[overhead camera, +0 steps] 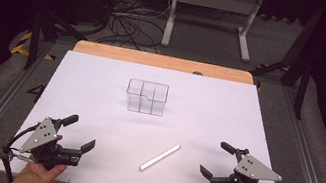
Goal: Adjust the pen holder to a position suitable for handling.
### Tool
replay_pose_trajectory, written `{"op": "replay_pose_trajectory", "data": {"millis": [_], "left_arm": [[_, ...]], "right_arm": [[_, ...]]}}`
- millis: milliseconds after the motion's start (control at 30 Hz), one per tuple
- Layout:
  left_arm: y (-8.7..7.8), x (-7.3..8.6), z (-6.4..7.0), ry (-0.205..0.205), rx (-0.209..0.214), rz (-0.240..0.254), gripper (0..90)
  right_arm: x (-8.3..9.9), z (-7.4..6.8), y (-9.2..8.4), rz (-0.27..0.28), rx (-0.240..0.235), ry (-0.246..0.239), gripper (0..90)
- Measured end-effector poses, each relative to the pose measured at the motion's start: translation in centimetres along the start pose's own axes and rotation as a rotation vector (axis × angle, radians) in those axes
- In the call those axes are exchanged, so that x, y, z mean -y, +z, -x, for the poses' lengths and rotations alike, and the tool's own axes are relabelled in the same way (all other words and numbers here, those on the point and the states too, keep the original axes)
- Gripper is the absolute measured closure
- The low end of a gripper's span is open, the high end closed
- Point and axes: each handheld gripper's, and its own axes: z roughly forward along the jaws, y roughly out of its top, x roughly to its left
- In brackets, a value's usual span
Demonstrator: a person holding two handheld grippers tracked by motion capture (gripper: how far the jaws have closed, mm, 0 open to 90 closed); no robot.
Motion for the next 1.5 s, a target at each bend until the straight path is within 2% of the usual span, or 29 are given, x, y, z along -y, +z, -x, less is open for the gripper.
{"op": "replay_pose_trajectory", "data": {"millis": [167,233,467,533,633,767,900,1267,1500], "left_arm": [[0.0,0.0,0.0,0.010,0.005,-0.001,9.5],[0.1,0.0,0.0,0.029,-0.004,-0.002,9.9],[-0.2,-0.1,0.4,0.049,-0.018,0.001,11.7],[-0.3,-0.2,0.6,0.071,-0.035,-0.002,12.3],[-0.3,-0.3,0.7,0.081,-0.035,-0.002,12.8],[-0.2,-0.4,0.6,0.072,-0.034,-0.018,13.7],[-0.5,-0.3,0.4,0.054,-0.036,-0.016,14.0],[-0.6,-0.4,0.4,0.057,-0.039,-0.013,14.1],[-0.6,-0.4,0.5,0.065,-0.039,-0.013,14.2]], "right_arm": [[0.1,-0.1,0.1,-0.005,0.002,-0.001,2.9],[0.1,-0.1,0.1,-0.008,-0.003,0.008,2.9],[0.0,-0.2,0.0,-0.009,-0.013,0.017,5.3],[-0.2,-0.2,0.0,-0.009,-0.016,0.014,6.4],[-0.5,-0.2,0.1,-0.018,-0.020,0.016,7.3],[-1.0,-0.2,0.3,-0.021,-0.029,0.016,7.7],[-1.6,-0.2,0.5,-0.038,-0.037,-0.005,7.5],[-2.6,0.2,1.1,-0.033,-0.051,0.005,5.9],[-3.8,0.3,1.7,-0.044,-0.072,-0.017,5.1]]}}
